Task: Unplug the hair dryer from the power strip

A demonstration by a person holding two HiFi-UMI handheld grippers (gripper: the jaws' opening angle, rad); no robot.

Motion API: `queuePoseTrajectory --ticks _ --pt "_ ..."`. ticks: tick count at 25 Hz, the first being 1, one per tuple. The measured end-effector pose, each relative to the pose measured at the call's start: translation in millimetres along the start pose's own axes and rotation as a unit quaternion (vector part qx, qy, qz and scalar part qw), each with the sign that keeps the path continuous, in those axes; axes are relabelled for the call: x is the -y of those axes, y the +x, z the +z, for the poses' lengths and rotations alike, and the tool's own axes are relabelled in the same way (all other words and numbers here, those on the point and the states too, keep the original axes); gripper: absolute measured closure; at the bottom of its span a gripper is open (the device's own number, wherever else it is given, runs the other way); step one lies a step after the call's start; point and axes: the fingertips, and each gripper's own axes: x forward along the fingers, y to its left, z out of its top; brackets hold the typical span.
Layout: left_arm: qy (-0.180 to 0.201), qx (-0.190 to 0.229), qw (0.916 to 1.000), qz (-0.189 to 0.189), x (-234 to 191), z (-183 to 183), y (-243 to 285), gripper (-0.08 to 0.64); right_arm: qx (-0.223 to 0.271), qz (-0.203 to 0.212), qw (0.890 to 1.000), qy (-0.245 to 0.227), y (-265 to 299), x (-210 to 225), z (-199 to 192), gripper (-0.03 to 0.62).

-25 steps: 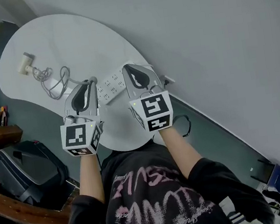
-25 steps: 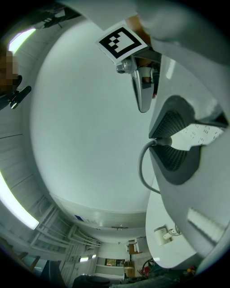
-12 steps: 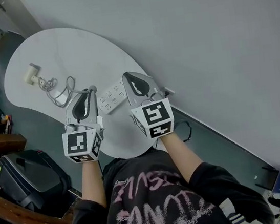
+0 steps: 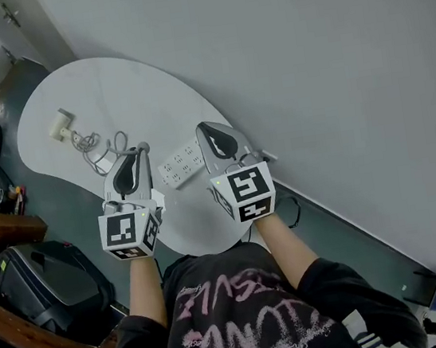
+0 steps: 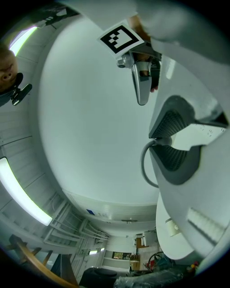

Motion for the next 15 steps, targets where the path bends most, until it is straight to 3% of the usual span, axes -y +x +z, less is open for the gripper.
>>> queuePoseTrajectory --ticks 15 --pt "-0.008 0.016 0.9998 0.012 -23 12 -2 0.505 0.010 0.001 1.000 -0.010 6 -4 15 0.583"
